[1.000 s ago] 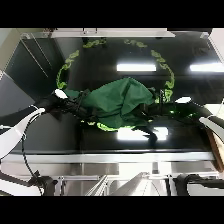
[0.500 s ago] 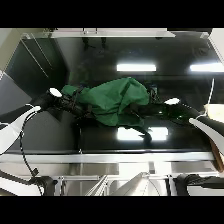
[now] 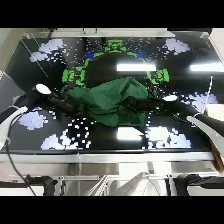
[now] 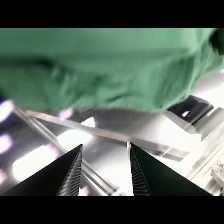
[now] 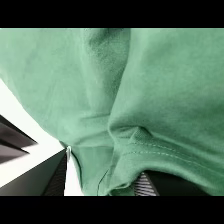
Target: Fold the shirts.
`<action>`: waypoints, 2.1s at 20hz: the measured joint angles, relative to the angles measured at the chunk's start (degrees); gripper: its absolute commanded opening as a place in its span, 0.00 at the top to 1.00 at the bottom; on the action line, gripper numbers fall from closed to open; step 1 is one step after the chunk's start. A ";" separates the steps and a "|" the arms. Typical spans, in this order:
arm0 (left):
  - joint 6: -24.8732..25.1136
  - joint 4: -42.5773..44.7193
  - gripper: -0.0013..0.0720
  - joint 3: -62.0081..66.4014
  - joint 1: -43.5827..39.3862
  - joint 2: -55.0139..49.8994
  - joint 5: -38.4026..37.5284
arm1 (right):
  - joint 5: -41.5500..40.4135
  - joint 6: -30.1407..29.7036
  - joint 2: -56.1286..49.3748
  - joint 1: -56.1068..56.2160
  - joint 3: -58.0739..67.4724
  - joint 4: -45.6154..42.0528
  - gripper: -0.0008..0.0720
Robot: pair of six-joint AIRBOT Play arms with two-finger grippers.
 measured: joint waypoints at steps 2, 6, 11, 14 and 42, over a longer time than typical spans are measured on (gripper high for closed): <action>0.35 -0.74 0.55 -3.02 2.64 2.16 2.95 | -0.09 0.00 0.00 0.02 0.11 0.17 0.39; 2.43 -2.64 0.55 -7.43 5.18 2.38 7.80 | -0.20 0.00 0.00 0.02 0.13 0.33 0.39; 5.57 -9.22 0.55 -6.10 3.37 -2.40 10.91 | -0.24 0.00 0.00 0.02 0.13 0.33 0.39; 6.49 -11.08 0.55 -2.58 0.33 -6.08 11.65 | -0.26 0.00 0.00 0.02 0.13 0.33 0.39; 7.87 -49.33 0.96 18.84 10.47 14.91 -29.66 | 23.50 -1.66 31.17 -17.73 16.26 -2.75 0.97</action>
